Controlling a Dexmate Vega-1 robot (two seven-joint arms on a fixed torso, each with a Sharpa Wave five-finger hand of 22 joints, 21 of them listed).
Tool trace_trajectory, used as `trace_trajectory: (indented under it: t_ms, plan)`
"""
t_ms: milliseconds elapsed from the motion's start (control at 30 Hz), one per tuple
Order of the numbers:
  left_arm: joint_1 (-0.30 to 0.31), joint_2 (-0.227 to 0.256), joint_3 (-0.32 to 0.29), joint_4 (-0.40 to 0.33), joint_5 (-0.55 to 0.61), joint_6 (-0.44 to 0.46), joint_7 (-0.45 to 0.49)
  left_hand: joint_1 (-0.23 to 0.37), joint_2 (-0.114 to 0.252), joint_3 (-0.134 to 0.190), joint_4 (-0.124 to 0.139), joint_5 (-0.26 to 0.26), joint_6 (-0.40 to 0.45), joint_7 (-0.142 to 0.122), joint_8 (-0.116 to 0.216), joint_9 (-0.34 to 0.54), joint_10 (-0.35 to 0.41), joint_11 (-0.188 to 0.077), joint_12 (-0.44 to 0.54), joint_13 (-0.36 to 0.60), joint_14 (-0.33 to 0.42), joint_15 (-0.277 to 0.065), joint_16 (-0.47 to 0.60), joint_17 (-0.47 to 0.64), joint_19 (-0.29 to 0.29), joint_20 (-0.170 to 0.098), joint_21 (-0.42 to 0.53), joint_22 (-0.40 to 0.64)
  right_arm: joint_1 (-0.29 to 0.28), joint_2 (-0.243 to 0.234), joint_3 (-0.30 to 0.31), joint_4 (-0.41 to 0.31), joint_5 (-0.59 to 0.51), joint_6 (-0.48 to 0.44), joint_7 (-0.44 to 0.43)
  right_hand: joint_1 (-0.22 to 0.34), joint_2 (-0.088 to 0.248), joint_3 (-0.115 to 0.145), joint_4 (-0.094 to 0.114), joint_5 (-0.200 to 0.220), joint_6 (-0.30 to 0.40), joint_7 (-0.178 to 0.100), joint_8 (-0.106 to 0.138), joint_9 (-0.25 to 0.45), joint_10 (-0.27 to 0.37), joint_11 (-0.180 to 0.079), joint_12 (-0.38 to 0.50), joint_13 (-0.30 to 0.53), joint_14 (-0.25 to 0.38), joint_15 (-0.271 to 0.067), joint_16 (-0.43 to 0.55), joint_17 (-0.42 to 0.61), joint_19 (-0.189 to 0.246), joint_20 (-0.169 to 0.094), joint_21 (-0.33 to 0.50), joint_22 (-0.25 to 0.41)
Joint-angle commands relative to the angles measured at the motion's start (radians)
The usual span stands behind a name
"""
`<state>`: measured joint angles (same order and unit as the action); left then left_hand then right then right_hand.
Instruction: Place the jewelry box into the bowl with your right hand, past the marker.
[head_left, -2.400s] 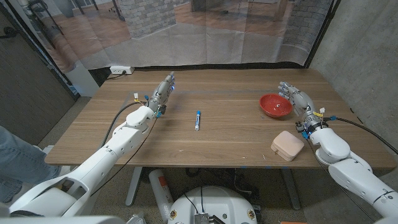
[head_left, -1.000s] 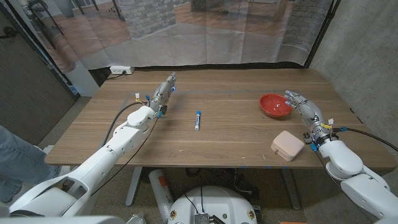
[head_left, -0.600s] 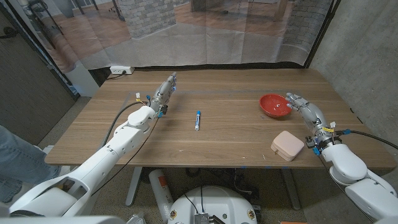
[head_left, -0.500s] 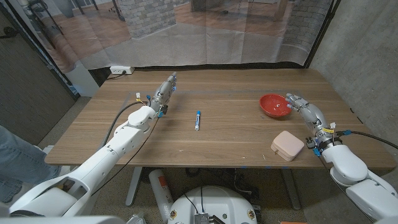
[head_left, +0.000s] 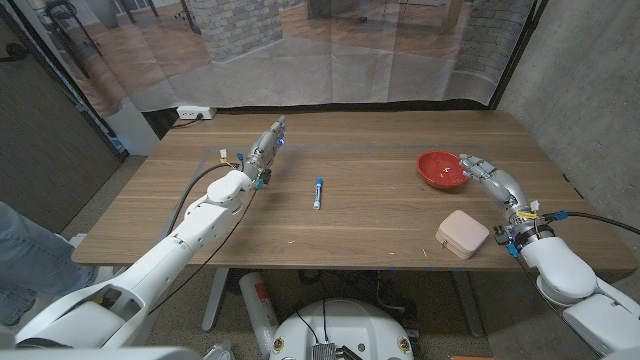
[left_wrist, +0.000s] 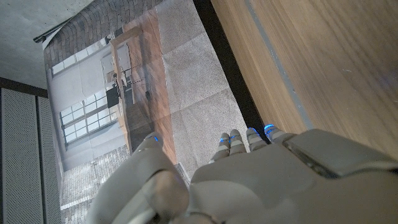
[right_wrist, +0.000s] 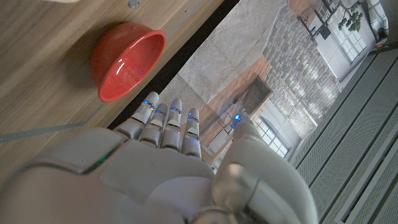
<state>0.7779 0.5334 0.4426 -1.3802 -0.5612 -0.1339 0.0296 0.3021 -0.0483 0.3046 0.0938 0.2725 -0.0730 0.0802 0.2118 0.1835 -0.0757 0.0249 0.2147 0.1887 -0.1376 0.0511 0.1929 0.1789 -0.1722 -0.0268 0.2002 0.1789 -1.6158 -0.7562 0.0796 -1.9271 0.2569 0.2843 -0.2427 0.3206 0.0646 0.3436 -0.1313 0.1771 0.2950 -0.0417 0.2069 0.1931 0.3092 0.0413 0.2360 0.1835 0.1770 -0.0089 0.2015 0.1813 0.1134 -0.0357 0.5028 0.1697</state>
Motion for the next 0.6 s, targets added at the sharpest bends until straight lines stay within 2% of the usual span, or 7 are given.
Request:
trace_trajectory:
  t_ms: [33,600]
  plan:
    - [-0.014,-0.008,0.006,0.02,0.002,0.001,-0.009,0.004,0.003,-0.001,-0.003,-0.002,0.007,0.001,-0.005,0.006,0.002,0.002,-0.002,0.001,0.003,-0.002,-0.004,0.004,-0.006,0.004,0.004,0.004,-0.052,0.023,0.034,-0.058,-0.086,-0.04,-0.018,0.011,-0.002,0.002,-0.006,0.004,0.004,-0.007,0.0,0.002,0.007,-0.005,0.001,0.004,0.01,-0.002,-0.002,0.003,0.01,-0.023,-0.004,0.005]
    - [-0.029,-0.016,0.016,0.038,0.005,0.01,-0.017,0.007,0.005,-0.003,-0.004,-0.004,0.01,0.001,-0.005,0.006,0.004,-0.002,-0.003,0.001,0.003,-0.003,-0.004,0.004,-0.007,0.005,0.004,0.004,-0.092,0.067,0.039,-0.074,-0.193,-0.045,-0.054,0.018,-0.006,0.003,-0.01,0.005,0.009,-0.015,0.001,0.003,0.017,-0.013,0.002,0.005,0.022,-0.01,-0.001,0.002,0.017,-0.018,-0.011,0.005]
